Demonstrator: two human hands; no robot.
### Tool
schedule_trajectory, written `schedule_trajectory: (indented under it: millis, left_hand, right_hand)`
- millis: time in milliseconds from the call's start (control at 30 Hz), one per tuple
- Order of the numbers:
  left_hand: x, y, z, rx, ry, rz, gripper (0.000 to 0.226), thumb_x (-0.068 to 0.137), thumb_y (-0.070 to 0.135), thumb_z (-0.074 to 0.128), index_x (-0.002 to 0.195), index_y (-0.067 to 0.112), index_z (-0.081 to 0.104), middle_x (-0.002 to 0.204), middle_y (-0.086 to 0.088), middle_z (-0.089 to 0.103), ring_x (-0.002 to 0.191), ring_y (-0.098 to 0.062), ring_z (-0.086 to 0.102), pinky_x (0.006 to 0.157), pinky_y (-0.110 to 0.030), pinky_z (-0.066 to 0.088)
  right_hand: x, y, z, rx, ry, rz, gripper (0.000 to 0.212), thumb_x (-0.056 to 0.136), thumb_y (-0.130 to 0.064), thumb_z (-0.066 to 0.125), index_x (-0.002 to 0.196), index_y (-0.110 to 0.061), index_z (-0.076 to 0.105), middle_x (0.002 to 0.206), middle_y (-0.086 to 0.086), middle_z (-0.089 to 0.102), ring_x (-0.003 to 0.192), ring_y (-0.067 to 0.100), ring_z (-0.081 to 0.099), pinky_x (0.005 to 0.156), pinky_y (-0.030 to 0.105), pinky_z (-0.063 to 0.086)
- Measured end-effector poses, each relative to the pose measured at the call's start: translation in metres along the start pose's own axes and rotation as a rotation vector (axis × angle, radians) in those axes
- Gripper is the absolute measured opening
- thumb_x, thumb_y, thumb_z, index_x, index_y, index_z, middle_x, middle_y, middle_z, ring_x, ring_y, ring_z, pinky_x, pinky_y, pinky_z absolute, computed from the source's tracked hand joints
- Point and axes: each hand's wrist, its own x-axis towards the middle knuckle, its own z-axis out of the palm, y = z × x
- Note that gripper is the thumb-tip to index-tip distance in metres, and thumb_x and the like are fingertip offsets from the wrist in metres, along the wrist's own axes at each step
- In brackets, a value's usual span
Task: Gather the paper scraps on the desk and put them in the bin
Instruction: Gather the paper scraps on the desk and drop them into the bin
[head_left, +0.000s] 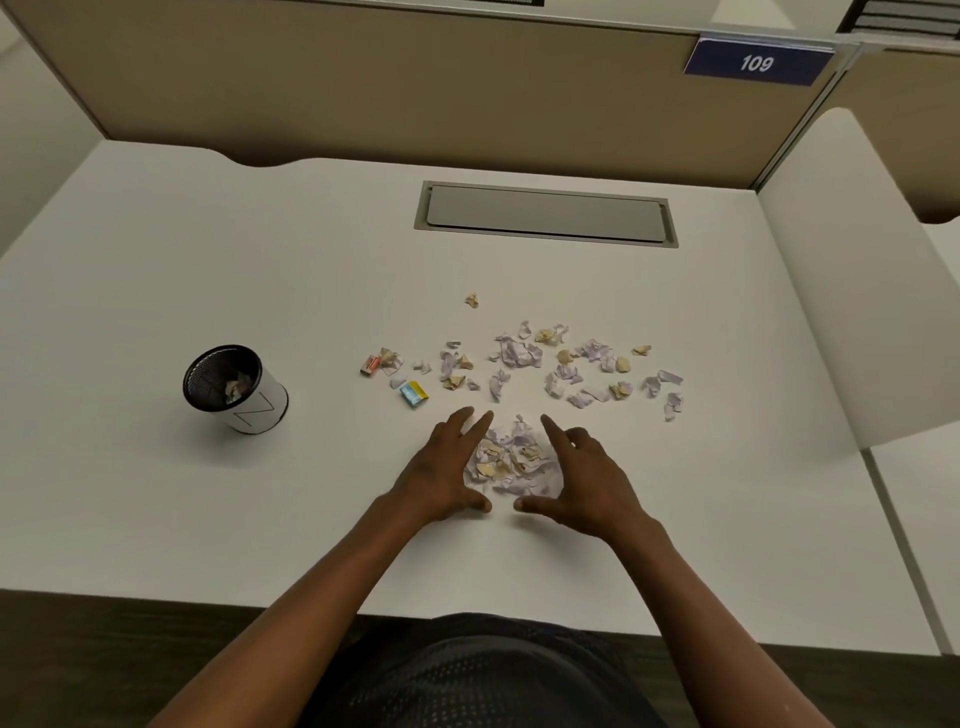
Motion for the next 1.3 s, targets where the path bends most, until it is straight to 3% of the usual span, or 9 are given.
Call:
schedule_trajectory:
  millis: [133, 233, 433, 700, 800, 967, 1067, 1200, 1300]
  left_hand:
    - [0.016, 0.013, -0.01, 0.147, -0.037, 0.018, 0.117, 0.073, 0.03, 0.086, 0.157, 0.032, 0.005, 0.167, -0.002, 0.005, 0.151, -0.025, 0.017, 0.113, -0.036, 0.037]
    - [0.02, 0.017, -0.01, 0.101, -0.025, 0.055, 0.098, 0.079, 0.024, 0.082, 0.156, 0.025, 0.021, 0.162, -0.005, 0.023, 0.145, -0.024, 0.03, 0.113, -0.034, 0.036]
    - [0.012, 0.011, 0.005, -0.089, 0.1, 0.085, 0.069, 0.079, 0.024, 0.079, 0.141, 0.014, 0.051, 0.133, -0.003, 0.056, 0.119, -0.021, 0.056, 0.1, -0.032, 0.049]
    - [0.004, 0.008, 0.013, -0.363, 0.261, 0.041, 0.031, 0.078, 0.015, 0.08, 0.108, 0.015, 0.074, 0.106, -0.002, 0.072, 0.096, -0.015, 0.067, 0.086, -0.031, 0.056]
    - [0.002, 0.004, 0.014, -0.465, 0.295, -0.057, 0.027, 0.077, 0.014, 0.082, 0.104, 0.015, 0.076, 0.103, -0.001, 0.076, 0.096, -0.014, 0.07, 0.085, -0.024, 0.056]
    - [-0.001, 0.0, 0.007, -0.58, 0.318, -0.202, 0.033, 0.076, 0.02, 0.085, 0.108, 0.019, 0.078, 0.103, 0.002, 0.077, 0.087, -0.004, 0.068, 0.071, -0.005, 0.049]
    - [-0.006, -0.003, -0.003, -0.64, 0.351, -0.229, 0.031, 0.078, 0.019, 0.084, 0.108, 0.02, 0.078, 0.103, 0.004, 0.077, 0.09, -0.004, 0.069, 0.072, -0.008, 0.051]
    - [-0.016, -0.012, -0.021, -0.743, 0.399, -0.261, 0.027, 0.078, 0.017, 0.083, 0.104, 0.024, 0.078, 0.094, 0.013, 0.076, 0.087, 0.0, 0.069, 0.069, -0.006, 0.05]
    - [-0.026, -0.024, -0.037, -0.807, 0.45, -0.284, 0.027, 0.078, 0.018, 0.083, 0.104, 0.025, 0.079, 0.096, 0.012, 0.077, 0.09, -0.002, 0.07, 0.076, -0.014, 0.053]
  right_hand:
    - [0.012, -0.009, 0.003, -0.028, -0.049, -0.029, 0.134, 0.06, -0.065, 0.083, 0.158, -0.029, 0.0, 0.148, 0.009, 0.033, 0.126, 0.029, 0.048, 0.096, 0.04, 0.051]
    - [0.024, -0.017, 0.003, -0.023, -0.05, -0.029, 0.13, 0.06, -0.065, 0.083, 0.158, -0.024, 0.009, 0.146, 0.01, 0.034, 0.123, 0.03, 0.052, 0.098, 0.04, 0.051]
    - [0.025, -0.025, 0.008, 0.015, 0.021, -0.082, 0.085, 0.072, -0.053, 0.08, 0.144, -0.024, 0.045, 0.129, 0.007, 0.045, 0.106, 0.028, 0.06, 0.091, 0.037, 0.052]
    - [0.028, -0.026, 0.018, 0.286, 0.152, -0.097, 0.036, 0.078, -0.03, 0.078, 0.112, -0.022, 0.07, 0.102, 0.003, 0.063, 0.088, 0.023, 0.063, 0.074, 0.032, 0.049]
    - [0.032, -0.029, 0.017, 0.385, 0.169, -0.071, 0.033, 0.075, -0.022, 0.081, 0.107, -0.017, 0.073, 0.101, 0.004, 0.071, 0.09, 0.02, 0.065, 0.079, 0.032, 0.051]
    - [0.038, -0.037, 0.013, 0.559, 0.14, -0.014, 0.039, 0.065, -0.036, 0.092, 0.098, -0.024, 0.076, 0.091, -0.011, 0.074, 0.079, 0.005, 0.065, 0.071, 0.02, 0.054]
    - [0.043, -0.046, 0.006, 0.653, 0.094, -0.018, 0.035, 0.063, -0.036, 0.092, 0.094, -0.029, 0.076, 0.09, -0.009, 0.075, 0.078, 0.011, 0.068, 0.069, 0.024, 0.057]
    - [0.05, -0.064, -0.006, 0.762, 0.032, -0.033, 0.03, 0.066, -0.015, 0.087, 0.091, -0.028, 0.077, 0.089, -0.003, 0.075, 0.075, 0.021, 0.071, 0.069, 0.034, 0.062]
    - [0.057, -0.087, -0.013, 0.846, -0.034, -0.069, 0.031, 0.069, -0.005, 0.083, 0.092, -0.025, 0.078, 0.092, 0.003, 0.075, 0.079, 0.025, 0.072, 0.075, 0.042, 0.063]
